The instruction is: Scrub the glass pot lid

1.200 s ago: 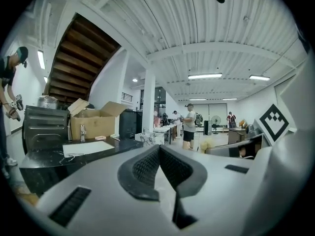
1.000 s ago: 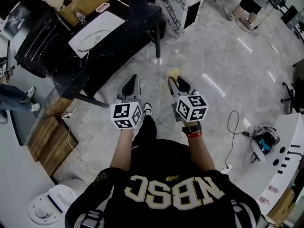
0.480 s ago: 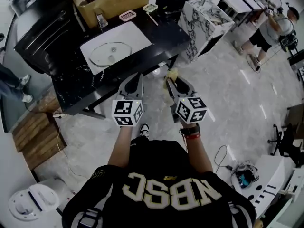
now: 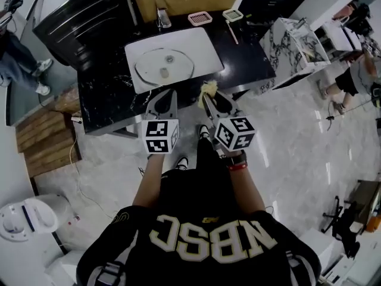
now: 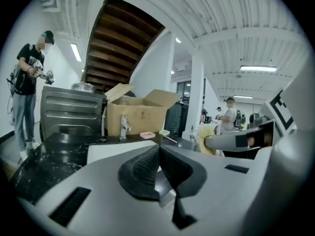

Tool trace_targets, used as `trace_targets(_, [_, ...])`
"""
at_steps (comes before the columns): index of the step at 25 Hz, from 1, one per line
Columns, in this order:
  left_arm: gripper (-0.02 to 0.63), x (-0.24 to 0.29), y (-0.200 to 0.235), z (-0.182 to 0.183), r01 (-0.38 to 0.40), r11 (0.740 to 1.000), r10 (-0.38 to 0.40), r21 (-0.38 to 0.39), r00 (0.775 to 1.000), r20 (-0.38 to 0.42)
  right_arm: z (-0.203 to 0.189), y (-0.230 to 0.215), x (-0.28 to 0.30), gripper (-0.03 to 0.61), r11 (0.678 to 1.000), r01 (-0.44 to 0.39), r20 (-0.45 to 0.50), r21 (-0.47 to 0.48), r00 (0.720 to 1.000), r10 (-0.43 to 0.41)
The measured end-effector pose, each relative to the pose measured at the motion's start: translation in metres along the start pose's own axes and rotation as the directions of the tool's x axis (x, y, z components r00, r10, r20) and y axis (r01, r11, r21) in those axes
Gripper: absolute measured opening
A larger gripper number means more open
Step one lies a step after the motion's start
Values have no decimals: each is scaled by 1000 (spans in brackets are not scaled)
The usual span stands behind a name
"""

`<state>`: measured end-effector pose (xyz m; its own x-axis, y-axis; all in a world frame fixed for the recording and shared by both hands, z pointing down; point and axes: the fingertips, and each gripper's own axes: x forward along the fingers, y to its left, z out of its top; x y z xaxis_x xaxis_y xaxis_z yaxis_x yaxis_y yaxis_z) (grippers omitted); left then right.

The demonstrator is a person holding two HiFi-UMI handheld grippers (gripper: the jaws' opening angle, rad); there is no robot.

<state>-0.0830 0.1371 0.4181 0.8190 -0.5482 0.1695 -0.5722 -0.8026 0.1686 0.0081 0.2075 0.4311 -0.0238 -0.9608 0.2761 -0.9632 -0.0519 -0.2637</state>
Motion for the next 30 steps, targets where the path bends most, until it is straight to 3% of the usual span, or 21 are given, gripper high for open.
trace_targets(4, [15,27,42,3,-123,991,124,-57,992,15,7,1,65,117,988,-151,-51,-13,987,151])
trace_targets(9, [15,66,81,22,-270,960,271,-75,963,1,49,-18,138,117,951,-306,-80,-38,950,302])
trace_targets(14, [15,87,122,30,-441,892,441,-101,897,-22,69,-20,190,118,881,-470,-142,-45,876,460])
trace_targets(20, [17,83,142,21,-572,817,566,-74,820,-84,59,-22,223,121,802,-596,-233,-25,784,575])
trace_targets(23, [17,77,154,0,-606,790,589,-96,792,-159,48,-14,226,123,766,-642,-271,2,737,619])
trace_targets(30, [20,88,183,-54,-577,803,499,-149,788,-361,32,-6,249,124,744,-667,-321,18,701,636])
